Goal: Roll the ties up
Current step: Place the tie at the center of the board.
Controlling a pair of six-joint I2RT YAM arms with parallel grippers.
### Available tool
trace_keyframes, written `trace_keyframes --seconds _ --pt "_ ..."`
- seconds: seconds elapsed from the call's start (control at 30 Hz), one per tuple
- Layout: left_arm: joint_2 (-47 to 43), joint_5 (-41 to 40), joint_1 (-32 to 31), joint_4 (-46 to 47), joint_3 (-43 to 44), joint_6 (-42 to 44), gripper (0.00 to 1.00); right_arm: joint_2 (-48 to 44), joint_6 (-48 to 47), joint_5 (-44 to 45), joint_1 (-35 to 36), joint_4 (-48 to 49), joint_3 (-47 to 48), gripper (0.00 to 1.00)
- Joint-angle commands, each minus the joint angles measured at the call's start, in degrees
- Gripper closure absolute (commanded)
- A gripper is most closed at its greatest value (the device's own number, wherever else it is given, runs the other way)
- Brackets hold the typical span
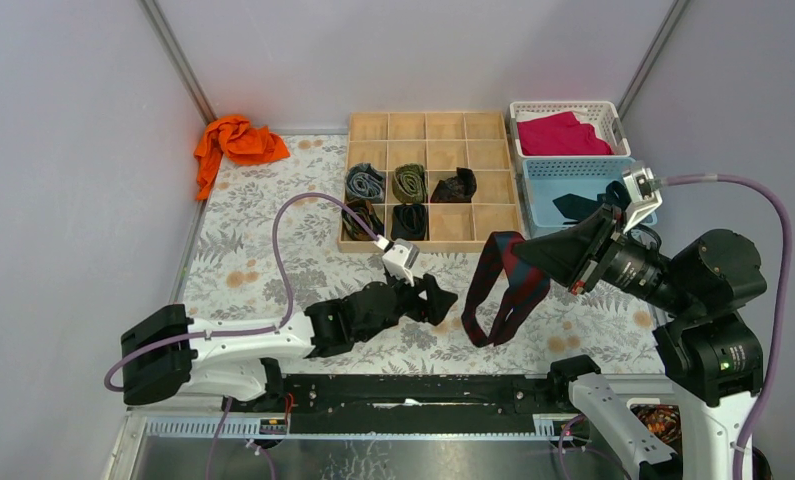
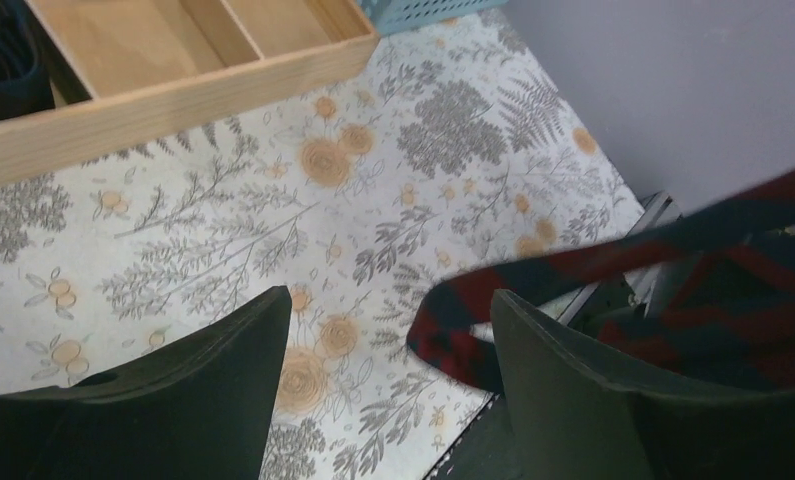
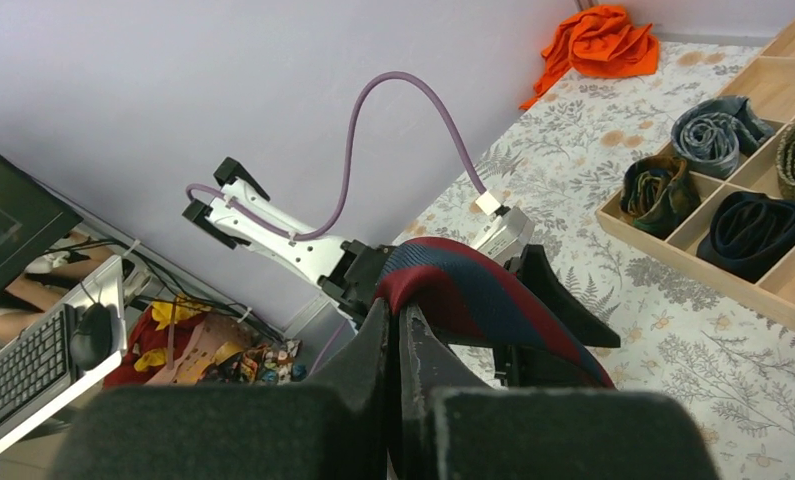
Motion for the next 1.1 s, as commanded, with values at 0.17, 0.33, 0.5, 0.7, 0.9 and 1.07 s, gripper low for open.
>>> trace_keyframes --seconds 0.17,0.33,0.5,0.7,0.9,1.07 --pt "1.54 1.99 -0.39 18.46 -0.48 7.78 0.19 1.43 4.63 -5.25 0.18 5.61 0.63 1.0" --pt "0.69 1.16 -2.88 22.51 -2.26 10.8 0.21 2.52 4.9 -5.29 0.27 6.01 1.01 1.0" --pt "-3.9 0.13 -5.23 24.68 -5.59 14.99 0.24 2.78 5.43 -5.58 0.26 7.36 -0.17 1.0" --pt "-1.11 3.26 -5.59 25.18 -2.94 21.0 0.24 3.62 5.86 -6.05 0.3 8.0 -0.02 1.0" --pt "4.99 0.45 -5.68 23.0 2.71 25.44 0.24 3.92 6.64 -6.9 0.2 8.46 1.01 1.0" --pt "9.68 0.64 -5.73 23.96 6.41 27.6 0.24 3.91 8.14 -7.68 0.23 9.88 1.56 1.0"
